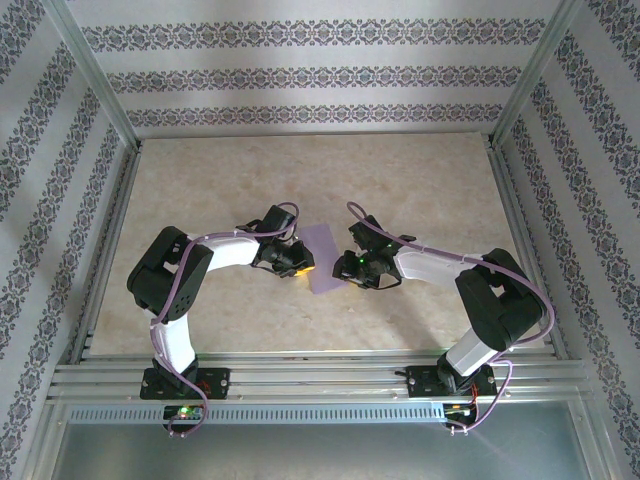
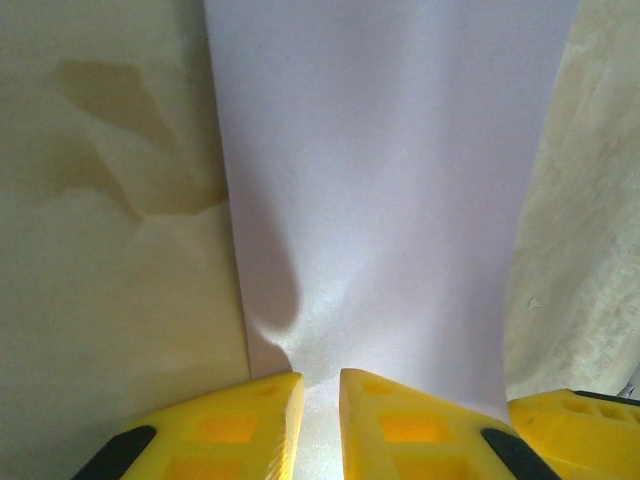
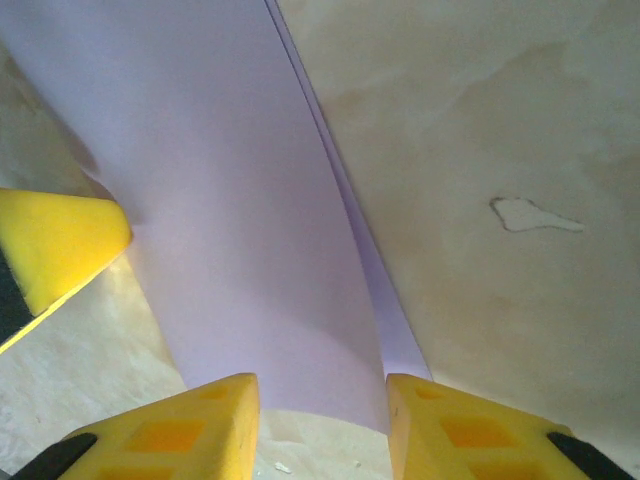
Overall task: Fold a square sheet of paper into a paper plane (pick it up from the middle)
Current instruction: Fold the triangle a second time at the center of the table.
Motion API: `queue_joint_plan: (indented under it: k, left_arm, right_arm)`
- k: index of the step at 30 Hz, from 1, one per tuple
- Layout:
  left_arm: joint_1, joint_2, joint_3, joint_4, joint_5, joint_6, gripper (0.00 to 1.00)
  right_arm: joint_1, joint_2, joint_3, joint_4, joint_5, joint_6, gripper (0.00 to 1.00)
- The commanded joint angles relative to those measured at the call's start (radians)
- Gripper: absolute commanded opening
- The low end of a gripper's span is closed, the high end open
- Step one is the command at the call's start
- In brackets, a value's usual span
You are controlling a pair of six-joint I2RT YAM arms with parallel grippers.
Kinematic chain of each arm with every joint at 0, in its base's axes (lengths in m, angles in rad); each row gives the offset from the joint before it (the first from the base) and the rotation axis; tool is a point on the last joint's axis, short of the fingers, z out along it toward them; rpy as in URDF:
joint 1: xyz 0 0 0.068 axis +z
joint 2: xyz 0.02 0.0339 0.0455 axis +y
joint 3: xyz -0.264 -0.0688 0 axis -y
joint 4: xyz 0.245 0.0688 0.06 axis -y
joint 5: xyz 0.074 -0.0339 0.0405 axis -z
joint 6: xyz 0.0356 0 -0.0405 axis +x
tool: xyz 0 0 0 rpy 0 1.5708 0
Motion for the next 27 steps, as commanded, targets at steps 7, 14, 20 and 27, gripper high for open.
queue_joint_plan:
  k: [7,14,20,27]
  left_arm:
    - [0.004,0.07,-0.024,-0.063,-0.065,0.019,0.2]
    - [0.004,0.07,-0.025,-0.061,-0.063,0.019,0.2]
    - [0.004,0.069,-0.024,-0.058,-0.061,0.019,0.21]
    - [0.004,0.061,-0.024,-0.052,-0.057,0.026,0.21]
  right_arm:
    - [0.001,-0.011,-0.009,-0.001,-0.005,0.002,0.38]
    - [0.0,0.004,-0.015,0.026,-0.016,0.025,0.32]
    - [-0.005,0.006,-0.028,0.039,0.002,0.044,0.3]
    - [-0.01,0.019,-0.03,0.069,0.009,0.067,0.23]
